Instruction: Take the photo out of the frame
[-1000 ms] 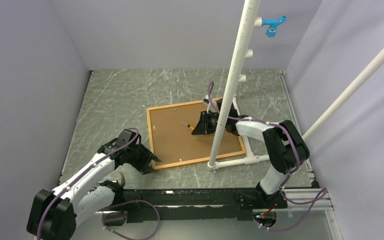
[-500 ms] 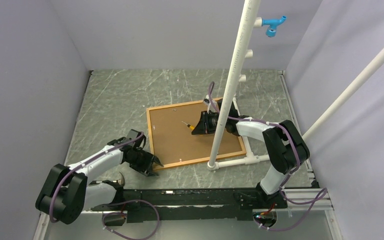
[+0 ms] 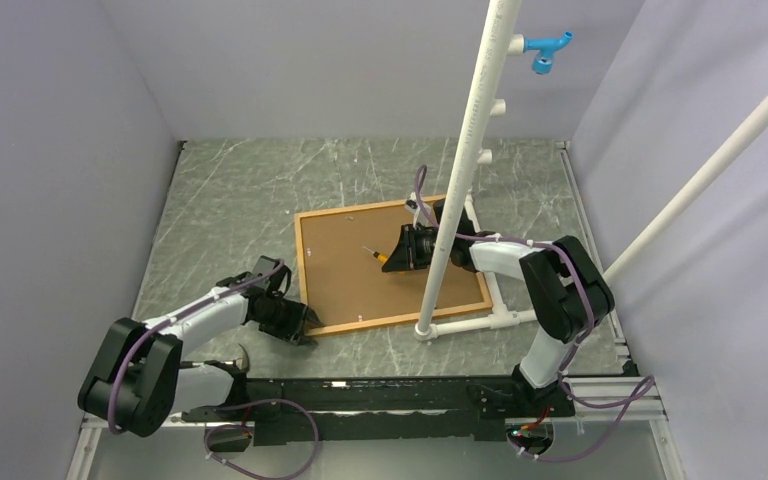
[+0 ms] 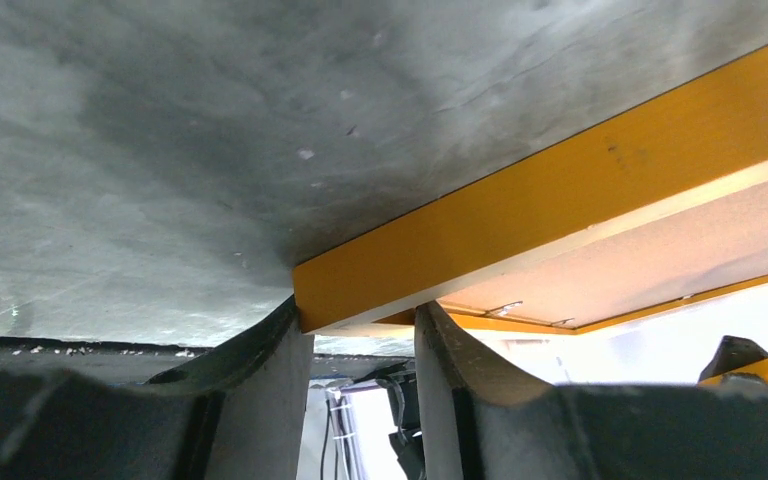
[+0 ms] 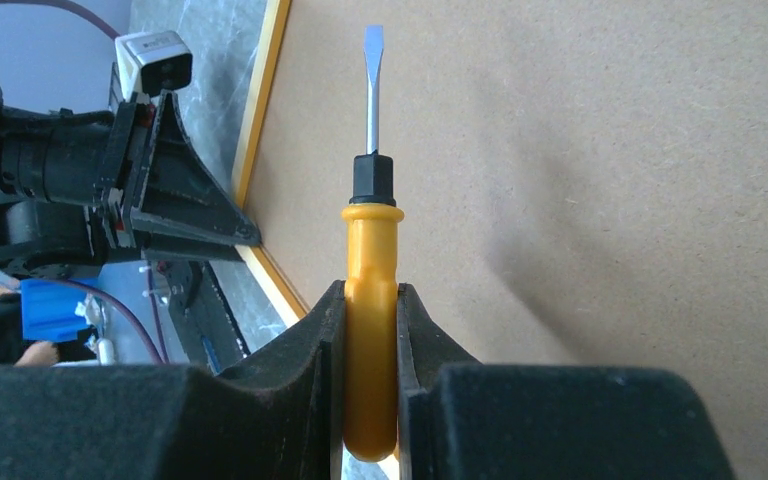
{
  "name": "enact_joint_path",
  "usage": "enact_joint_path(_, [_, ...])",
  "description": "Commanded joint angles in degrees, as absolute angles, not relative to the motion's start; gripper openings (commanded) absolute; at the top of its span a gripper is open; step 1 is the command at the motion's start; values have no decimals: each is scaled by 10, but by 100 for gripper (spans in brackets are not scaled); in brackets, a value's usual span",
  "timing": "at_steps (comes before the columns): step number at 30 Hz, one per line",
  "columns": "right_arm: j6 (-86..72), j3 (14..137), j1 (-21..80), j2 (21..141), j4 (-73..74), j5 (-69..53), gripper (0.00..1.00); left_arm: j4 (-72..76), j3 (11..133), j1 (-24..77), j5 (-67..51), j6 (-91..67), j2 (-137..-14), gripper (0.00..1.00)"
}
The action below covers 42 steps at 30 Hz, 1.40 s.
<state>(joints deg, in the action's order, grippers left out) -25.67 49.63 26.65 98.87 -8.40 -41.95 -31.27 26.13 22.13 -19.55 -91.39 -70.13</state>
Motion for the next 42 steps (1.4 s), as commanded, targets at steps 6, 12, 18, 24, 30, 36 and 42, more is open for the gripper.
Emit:
enact_joint_path(6, [-264,517,270,1002,-107,-440,0,-352,342,89,-85,-763,-761,22])
enact_joint_path(12, [-254,545,288,1029,-78,-441,0,-390,478,18,-43,-595,-898,0])
enact_joint_path(18, [-223,605,328,1076,-24,-449,0,-404,573,-19,-18,-459,-1008,0])
enact_joint_path(24, [-212,671,354,1132,24,-460,0,-358,631,-39,-45,-363,-1037,0])
enact_joint_path(30, [-197,723,373,1173,65,-461,0,-315,655,-47,-114,-305,-1050,0])
enact_joint_path(36, [-187,770,385,1201,97,-458,0,-257,643,-54,-184,-299,-1044,0])
enact_joint_path(42, [-179,813,397,1227,125,-460,0,-240,638,-63,-216,-307,-1058,0])
